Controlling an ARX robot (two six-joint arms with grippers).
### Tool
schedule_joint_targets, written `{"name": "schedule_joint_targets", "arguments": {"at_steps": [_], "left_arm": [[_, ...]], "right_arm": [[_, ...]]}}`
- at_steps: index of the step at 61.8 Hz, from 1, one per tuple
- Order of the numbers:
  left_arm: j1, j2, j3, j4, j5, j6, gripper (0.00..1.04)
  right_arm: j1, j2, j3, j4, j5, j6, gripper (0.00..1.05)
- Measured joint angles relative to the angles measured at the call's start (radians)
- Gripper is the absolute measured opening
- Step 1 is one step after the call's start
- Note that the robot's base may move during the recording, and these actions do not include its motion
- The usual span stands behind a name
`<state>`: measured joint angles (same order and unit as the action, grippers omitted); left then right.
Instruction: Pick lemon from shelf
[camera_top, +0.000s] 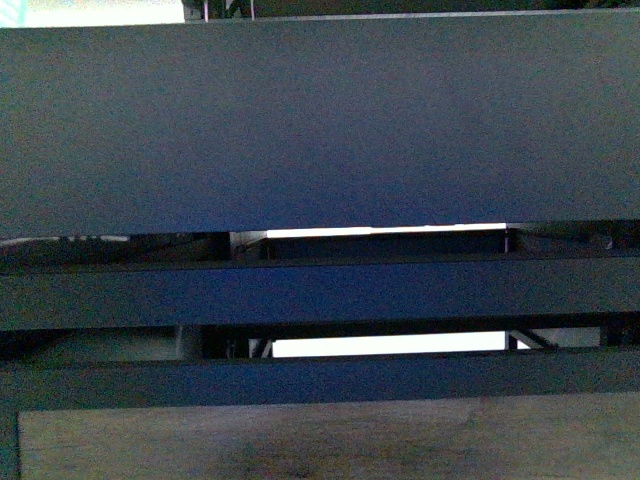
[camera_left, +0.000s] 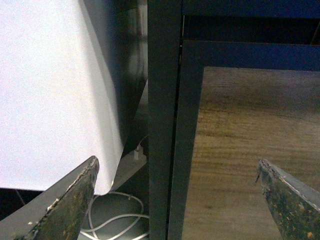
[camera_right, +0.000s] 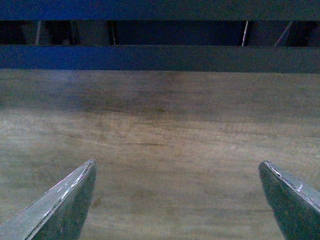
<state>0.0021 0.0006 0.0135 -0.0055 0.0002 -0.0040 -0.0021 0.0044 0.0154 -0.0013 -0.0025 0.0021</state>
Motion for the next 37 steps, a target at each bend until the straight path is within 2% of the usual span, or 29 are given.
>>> {"name": "schedule_joint_targets", "arguments": {"at_steps": [37], "left_arm": [[0.0,0.0,0.0,0.0,0.0,0.0,0.97]], "right_arm": [[0.0,0.0,0.0,0.0,0.001,0.0,0.97]]}}
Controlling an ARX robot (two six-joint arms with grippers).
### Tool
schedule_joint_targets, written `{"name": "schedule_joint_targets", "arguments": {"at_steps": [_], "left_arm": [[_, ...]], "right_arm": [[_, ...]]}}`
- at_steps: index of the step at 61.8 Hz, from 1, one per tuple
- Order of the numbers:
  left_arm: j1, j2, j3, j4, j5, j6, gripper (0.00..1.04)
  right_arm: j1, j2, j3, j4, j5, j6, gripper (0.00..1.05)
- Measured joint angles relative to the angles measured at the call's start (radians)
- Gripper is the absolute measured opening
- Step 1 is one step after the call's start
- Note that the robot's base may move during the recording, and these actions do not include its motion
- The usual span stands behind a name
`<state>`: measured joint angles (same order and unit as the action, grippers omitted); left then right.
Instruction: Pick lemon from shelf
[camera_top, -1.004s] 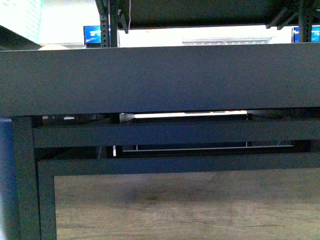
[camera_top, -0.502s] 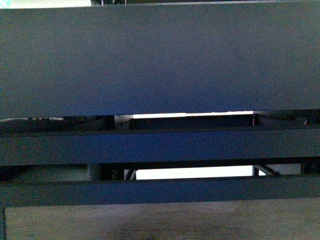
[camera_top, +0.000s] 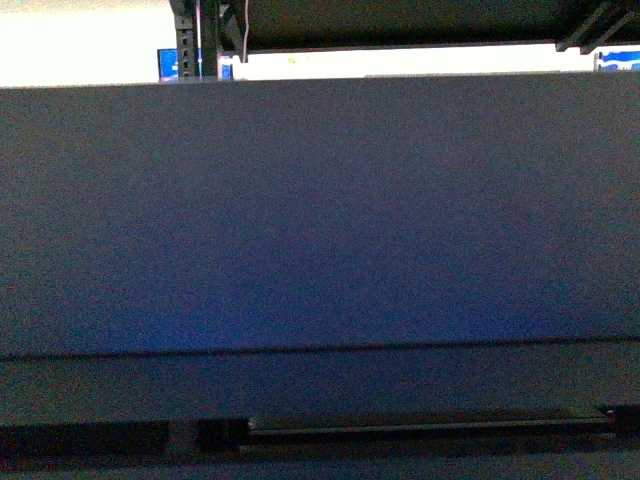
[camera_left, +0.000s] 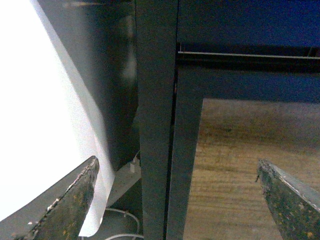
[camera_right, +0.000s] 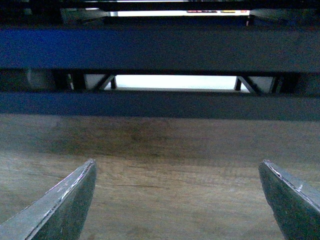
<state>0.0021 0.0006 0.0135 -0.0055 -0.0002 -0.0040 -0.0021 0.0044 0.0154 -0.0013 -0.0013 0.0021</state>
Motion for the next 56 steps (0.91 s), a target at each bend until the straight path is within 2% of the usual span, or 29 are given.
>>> {"name": "schedule_joint_targets", "arguments": {"at_steps": [56], "left_arm": [[0.0,0.0,0.0,0.0,0.0,0.0,0.97]], "right_arm": [[0.0,0.0,0.0,0.0,-0.001,0.0,0.97]]}}
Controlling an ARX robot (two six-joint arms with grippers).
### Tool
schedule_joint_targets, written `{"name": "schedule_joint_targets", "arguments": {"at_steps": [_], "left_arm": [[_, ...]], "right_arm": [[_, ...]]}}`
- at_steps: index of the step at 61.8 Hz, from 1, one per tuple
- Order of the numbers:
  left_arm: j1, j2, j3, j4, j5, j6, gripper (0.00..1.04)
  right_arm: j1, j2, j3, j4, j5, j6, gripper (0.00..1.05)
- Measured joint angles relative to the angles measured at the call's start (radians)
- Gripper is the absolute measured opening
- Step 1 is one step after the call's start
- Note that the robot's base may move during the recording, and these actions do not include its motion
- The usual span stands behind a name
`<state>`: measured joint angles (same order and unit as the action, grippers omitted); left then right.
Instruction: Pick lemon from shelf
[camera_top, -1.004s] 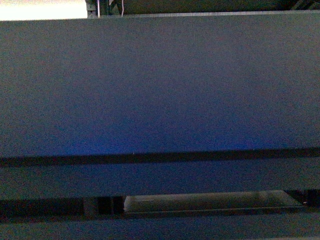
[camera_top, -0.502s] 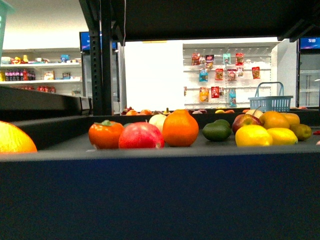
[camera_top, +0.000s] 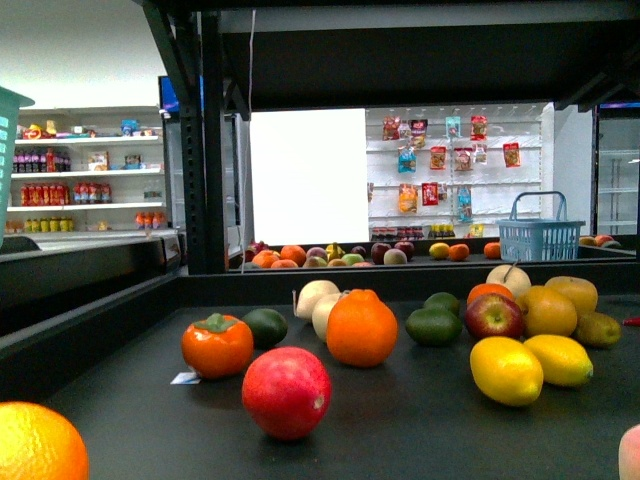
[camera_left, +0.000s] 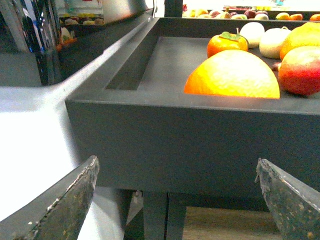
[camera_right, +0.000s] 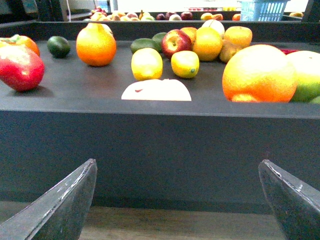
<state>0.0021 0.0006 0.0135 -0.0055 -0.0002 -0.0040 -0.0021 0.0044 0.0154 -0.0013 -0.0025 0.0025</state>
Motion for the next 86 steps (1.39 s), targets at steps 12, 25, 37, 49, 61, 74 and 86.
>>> {"name": "schedule_joint_targets", "arguments": {"at_steps": [12,25,37,49,61,74,86], "left_arm": [[0.0,0.0,0.0,0.0,0.001,0.0,0.97],[0.0,0.0,0.0,0.0,0.0,0.0,0.97],[0.0,0.0,0.0,0.0,0.001,0.0,0.97],[0.0,0.0,0.0,0.0,0.0,0.0,0.97],[0.0,0.0,0.0,0.0,0.0,0.0,0.97],[0.035,0.061,0.042,-0.111,0.135,-0.1,0.97],[0.22,0.449,0.231,0.046,0.42,-0.463,0.97]], "right_arm": [[0.0,0.0,0.0,0.0,0.0,0.0,0.97],[0.0,0.0,0.0,0.0,0.0,0.0,0.97],[0.0,0.0,0.0,0.0,0.0,0.0,0.97],[0.0,0.0,0.0,0.0,0.0,0.0,0.97],[0.0,0.0,0.0,0.0,0.0,0.0,0.97],[0.0,0.0,0.0,0.0,0.0,0.0,0.97],[0.0,0.0,0.0,0.0,0.0,0.0,0.97]]}}
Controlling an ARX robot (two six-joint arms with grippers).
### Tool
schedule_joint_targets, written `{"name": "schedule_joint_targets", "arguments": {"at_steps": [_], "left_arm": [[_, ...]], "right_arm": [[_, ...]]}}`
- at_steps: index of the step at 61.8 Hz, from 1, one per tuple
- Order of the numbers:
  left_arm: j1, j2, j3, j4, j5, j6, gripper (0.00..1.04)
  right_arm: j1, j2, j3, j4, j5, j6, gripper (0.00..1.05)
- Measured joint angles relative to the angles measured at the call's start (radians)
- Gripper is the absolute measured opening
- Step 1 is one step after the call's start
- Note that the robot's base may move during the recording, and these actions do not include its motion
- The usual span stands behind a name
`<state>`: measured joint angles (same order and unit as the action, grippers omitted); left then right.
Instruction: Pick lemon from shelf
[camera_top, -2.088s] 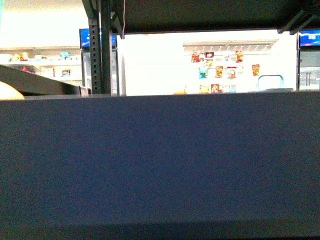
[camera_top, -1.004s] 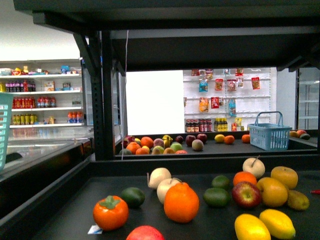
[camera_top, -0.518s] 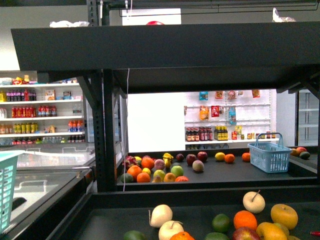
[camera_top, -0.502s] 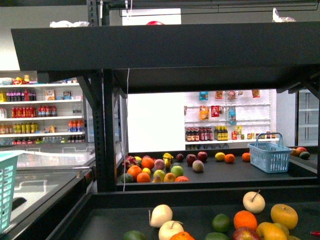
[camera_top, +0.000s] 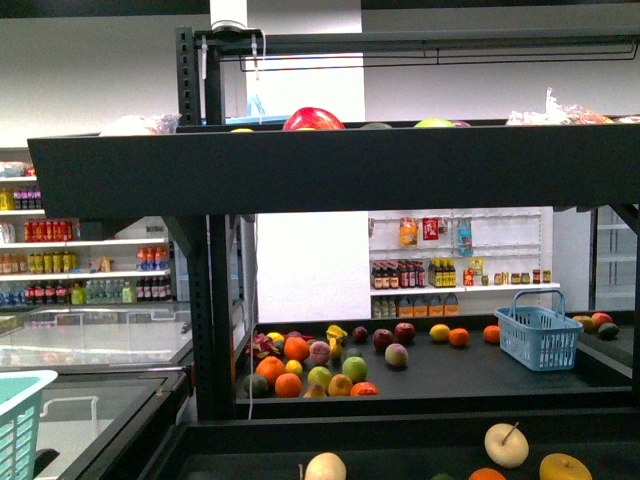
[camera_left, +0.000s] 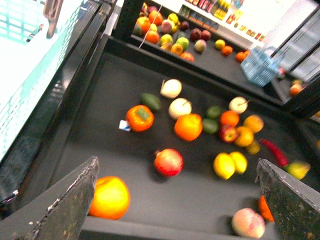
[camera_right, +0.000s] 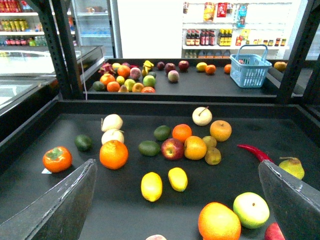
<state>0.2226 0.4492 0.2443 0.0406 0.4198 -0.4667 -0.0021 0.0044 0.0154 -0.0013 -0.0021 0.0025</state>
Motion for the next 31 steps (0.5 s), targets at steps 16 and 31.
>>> {"name": "schedule_joint_targets", "arguments": {"at_steps": [16,31], "left_arm": [[0.318,0.595,0.381,0.242,0.213,-0.46,0.97],[0.364,0.964,0.608,0.332,0.227,-0.716,0.97]], "right_arm": [[0.0,0.0,0.0,0.0,-0.001,0.0,0.97],[0.0,0.0,0.0,0.0,-0.001,0.0,0.97]]}}
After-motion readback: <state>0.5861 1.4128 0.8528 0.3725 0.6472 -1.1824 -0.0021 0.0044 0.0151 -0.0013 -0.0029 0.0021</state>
